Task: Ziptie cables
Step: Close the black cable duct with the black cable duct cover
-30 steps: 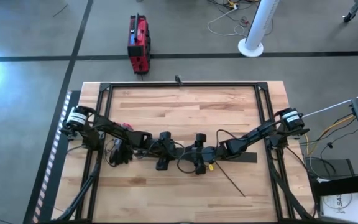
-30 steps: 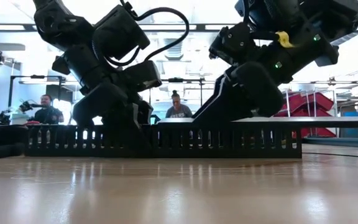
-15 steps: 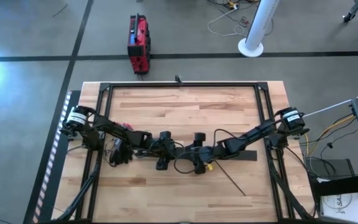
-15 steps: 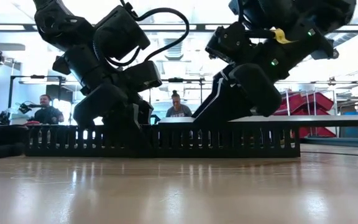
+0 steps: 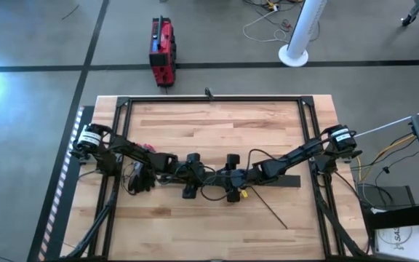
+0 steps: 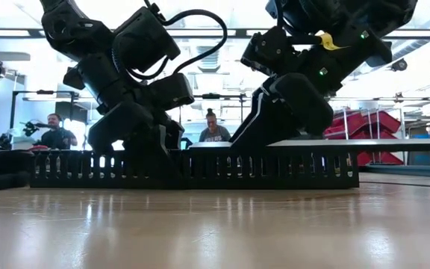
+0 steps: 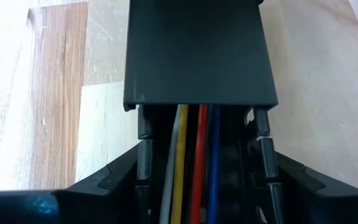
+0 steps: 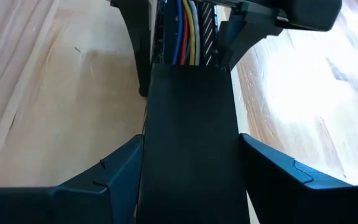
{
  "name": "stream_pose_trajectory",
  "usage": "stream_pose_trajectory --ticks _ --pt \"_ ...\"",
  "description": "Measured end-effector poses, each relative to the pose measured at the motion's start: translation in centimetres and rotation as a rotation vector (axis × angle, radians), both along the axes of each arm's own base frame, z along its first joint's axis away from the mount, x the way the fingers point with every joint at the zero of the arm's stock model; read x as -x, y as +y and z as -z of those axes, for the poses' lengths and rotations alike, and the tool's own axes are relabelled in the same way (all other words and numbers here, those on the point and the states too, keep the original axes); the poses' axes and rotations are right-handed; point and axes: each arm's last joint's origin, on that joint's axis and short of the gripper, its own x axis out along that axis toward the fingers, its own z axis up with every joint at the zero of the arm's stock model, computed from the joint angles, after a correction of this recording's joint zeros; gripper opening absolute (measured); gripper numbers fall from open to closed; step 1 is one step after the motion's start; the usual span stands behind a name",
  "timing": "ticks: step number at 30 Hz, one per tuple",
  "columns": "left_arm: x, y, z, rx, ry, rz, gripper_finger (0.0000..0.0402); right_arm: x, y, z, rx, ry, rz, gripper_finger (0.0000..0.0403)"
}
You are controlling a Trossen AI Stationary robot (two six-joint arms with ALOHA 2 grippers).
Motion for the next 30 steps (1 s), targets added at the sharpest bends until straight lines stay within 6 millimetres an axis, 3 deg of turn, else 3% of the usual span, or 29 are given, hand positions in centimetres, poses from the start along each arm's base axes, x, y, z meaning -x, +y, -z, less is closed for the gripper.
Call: stream_pose_trajectory --ticks 30 --pt "0.0 -0.1 0.0 -0.005 0.001 0.007 0.0220 -0.5 -2.3 0.0 -0.136 0.057 -0.002 0.0218"
